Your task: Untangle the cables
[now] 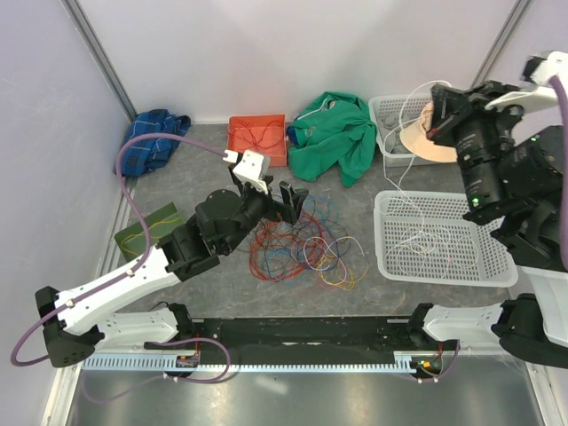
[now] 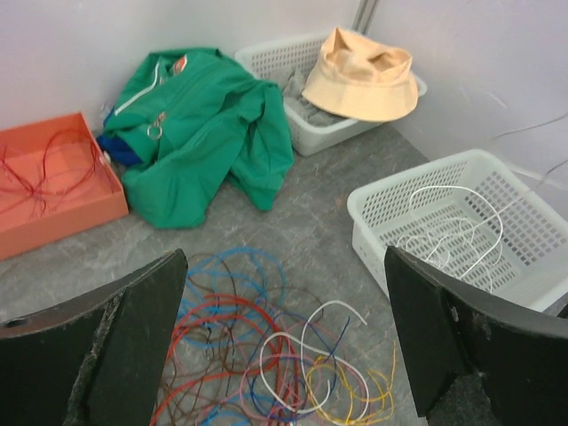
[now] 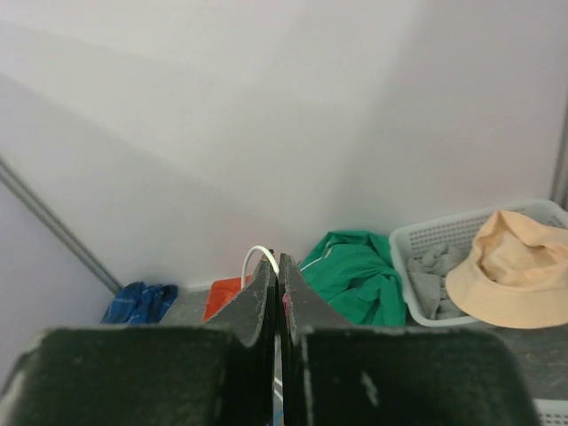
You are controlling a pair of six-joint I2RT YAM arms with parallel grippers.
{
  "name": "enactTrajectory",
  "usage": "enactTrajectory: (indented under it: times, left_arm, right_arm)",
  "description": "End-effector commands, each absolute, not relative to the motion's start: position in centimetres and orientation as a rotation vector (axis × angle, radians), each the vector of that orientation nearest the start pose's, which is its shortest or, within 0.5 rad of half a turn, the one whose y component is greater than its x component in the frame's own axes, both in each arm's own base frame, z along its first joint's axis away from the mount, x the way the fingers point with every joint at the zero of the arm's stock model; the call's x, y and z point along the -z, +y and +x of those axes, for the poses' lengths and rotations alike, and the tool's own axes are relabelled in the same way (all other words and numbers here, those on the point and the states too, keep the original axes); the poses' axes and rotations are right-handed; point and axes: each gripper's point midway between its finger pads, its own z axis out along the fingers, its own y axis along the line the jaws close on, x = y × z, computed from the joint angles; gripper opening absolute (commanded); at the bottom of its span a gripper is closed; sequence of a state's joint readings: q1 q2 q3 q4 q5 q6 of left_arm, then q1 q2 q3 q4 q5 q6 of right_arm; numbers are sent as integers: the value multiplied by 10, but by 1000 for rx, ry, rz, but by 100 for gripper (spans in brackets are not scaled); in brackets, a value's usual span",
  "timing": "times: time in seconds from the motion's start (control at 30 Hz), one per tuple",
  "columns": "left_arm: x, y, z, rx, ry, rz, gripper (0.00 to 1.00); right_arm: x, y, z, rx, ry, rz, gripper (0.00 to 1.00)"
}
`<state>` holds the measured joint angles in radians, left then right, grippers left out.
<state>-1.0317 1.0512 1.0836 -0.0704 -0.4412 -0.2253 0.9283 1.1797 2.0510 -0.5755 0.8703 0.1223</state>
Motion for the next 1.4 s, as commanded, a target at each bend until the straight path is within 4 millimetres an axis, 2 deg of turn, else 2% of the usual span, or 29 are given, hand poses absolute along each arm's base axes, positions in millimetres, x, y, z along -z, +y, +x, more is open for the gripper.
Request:
enactTrajectory:
  times: [0.0,0.03,0.07,0.13,0.17,0.2,0.27,0.43,0.53,0.6,0.63,0.67,0.73,0.77,0.83,0.9,0.93,0.97,1.0,1.03,1.1,1.13,1.2,1.23,1.27,1.33,1.37]
  left_arm:
    - [-338,-272,245,662,1657,177,100]
    - [-330,-271,244,667,1672,162,100]
    - [-313,-271,243,660,1703,163,100]
    - [-302,-269,239,691,1729,121,99]
    - [-290,-268,237,690,1761,115,99]
    - [-286,-270,231,740,1786,97,99]
    - [-270,-271,223,758,1843,108,99]
    - [-251,-265,212,807,1900,64,99]
    - [-246,-263,209,812,1907,58,99]
    - [-243,-264,207,827,1917,54,99]
    - [-240,-264,206,832,1924,55,99]
    - [-239,-266,203,850,1932,57,99]
    - [-234,-267,202,856,1947,59,99]
    - [-232,-269,200,867,1956,64,99]
    - [-228,-269,198,871,1966,66,99]
    - [-225,-270,196,880,1977,71,99]
    - [-225,-270,196,882,1978,70,99]
    - [-224,-271,195,887,1983,78,99]
    - [-223,-271,194,889,1984,79,99]
    - [-225,-271,193,896,1981,81,99]
    - [-224,-271,193,896,1983,82,99]
    - [-224,-270,193,894,1982,85,99]
    - [-223,-270,192,895,1986,87,99]
    - [-221,-270,192,892,1990,88,99]
    - [-219,-270,192,890,1995,91,99]
    - [-216,-271,192,885,2002,88,99]
    - [-216,-271,192,888,2001,88,99]
  right_arm:
    - [-621,41,220,-212,1302,382,0]
    - [-620,35,218,-194,1302,396,0]
    - [-616,26,216,-163,1307,440,0]
    - [-605,18,215,-78,1323,434,0]
    - [-598,14,216,-44,1333,450,0]
    - [-587,17,220,1,1351,433,0]
    - [-578,7,215,50,1358,460,0]
    - [-558,3,216,117,1379,474,0]
    - [-542,5,219,149,1398,476,0]
    - [-523,12,225,196,1426,462,0]
    - [-518,9,224,197,1425,480,0]
    - [-502,14,229,231,1443,463,0]
    - [-487,10,234,263,1444,486,0]
    - [-469,14,241,273,1454,492,0]
    - [-451,11,248,266,1460,514,0]
    - [-425,16,260,253,1490,527,0]
    - [-417,7,265,279,1498,555,0]
    - [-407,12,275,226,1518,560,0]
    - [-395,10,281,244,1554,554,0]
    - [-389,-7,286,277,1555,604,0]
    - [-364,-10,301,238,1616,603,0]
    - [-356,-29,304,263,1622,655,0]
    - [-328,-33,314,206,1692,674,0]
    - [-320,-50,313,218,1696,728,0]
    - [-304,-51,312,218,1723,740,0]
    - [-296,-49,307,165,1721,768,0]
    - [-281,-48,305,157,1747,774,0]
